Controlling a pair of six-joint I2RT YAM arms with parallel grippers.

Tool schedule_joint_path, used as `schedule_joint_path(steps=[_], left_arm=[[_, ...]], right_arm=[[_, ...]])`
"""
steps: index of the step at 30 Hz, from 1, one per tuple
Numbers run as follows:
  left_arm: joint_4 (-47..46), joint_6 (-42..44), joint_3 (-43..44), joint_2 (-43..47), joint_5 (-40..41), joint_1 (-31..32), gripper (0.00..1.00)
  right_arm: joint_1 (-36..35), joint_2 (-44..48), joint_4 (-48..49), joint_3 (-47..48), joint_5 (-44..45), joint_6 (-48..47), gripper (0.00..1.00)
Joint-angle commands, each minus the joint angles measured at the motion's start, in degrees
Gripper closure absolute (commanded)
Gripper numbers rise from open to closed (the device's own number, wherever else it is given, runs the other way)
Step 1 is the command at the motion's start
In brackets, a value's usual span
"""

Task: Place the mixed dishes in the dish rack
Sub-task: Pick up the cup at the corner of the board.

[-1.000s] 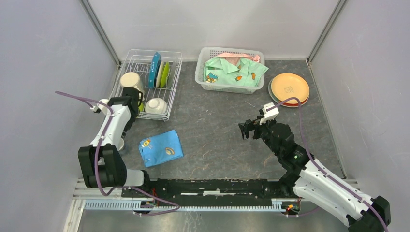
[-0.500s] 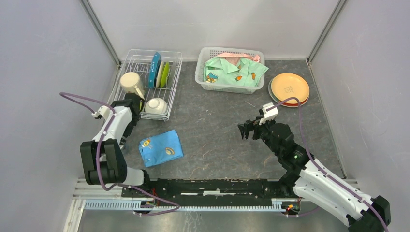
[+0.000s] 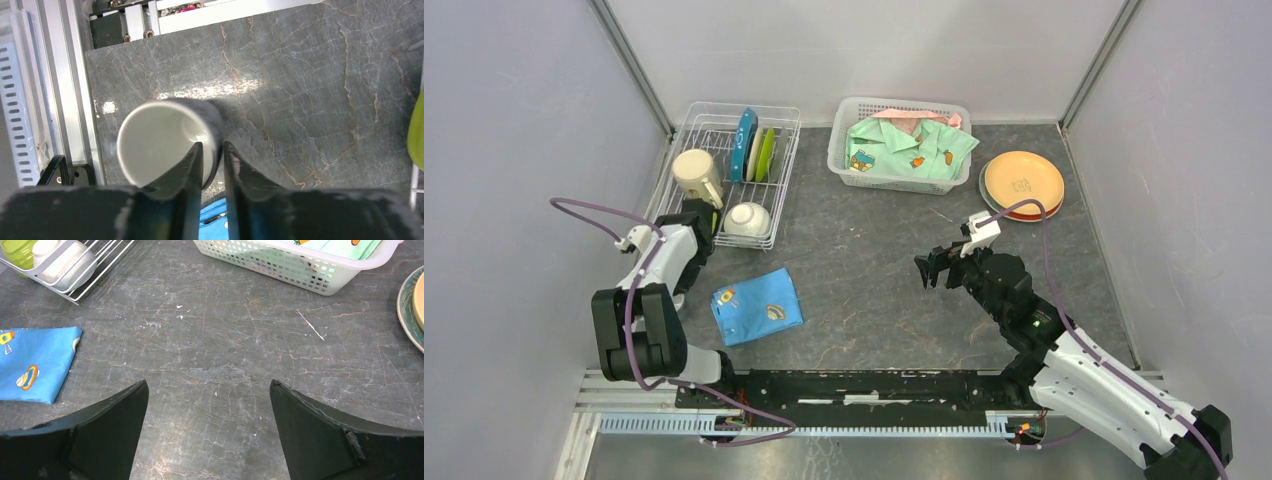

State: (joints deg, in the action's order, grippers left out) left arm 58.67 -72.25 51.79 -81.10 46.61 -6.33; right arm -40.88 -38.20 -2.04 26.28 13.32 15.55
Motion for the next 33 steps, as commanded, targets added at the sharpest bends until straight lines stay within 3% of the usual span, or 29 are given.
schedule_joint_path(steps=[1, 4, 14, 18, 24, 28, 33], left_arm=[[0.4, 0.1, 3.1, 0.5, 2.3, -0.3, 0.79], [0.6, 1.3, 4.2, 2.3, 1.9, -0.3, 0.97], [2.7, 4.7, 10.6, 11.2, 2.2, -0.3, 0.98], [-0.9, 10.0, 13.3, 15.3, -2.4, -0.3, 0.98], [-21.7, 28.3, 9.4, 26.2, -22.4, 0.0, 0.98], [-28.4, 32.9, 8.0, 28.8, -38.0, 0.2, 0.98], [-41.8, 36.9, 5.2, 29.0, -68.4, 0.6, 0.98]], right_arm=[[-0.3, 0.7, 0.8, 1.9, -0.4, 1.1, 0.02], [-0.3, 1.2, 1.1, 1.8, -0.4, 1.0, 0.02], [-0.3, 1.3, 3.6, 1.3, -2.8, 1.1, 0.02], [-0.3, 0.7, 6.5, 0.5, -5.3, 1.3, 0.02], [-0.2, -4.0, 9.7, 3.7, -12.2, 1.7, 0.02], [-0.3, -6.0, 9.5, 6.9, -12.4, 2.9, 0.02], [-0.3, -6.0, 14.3, 7.3, -13.2, 1.9, 0.02]])
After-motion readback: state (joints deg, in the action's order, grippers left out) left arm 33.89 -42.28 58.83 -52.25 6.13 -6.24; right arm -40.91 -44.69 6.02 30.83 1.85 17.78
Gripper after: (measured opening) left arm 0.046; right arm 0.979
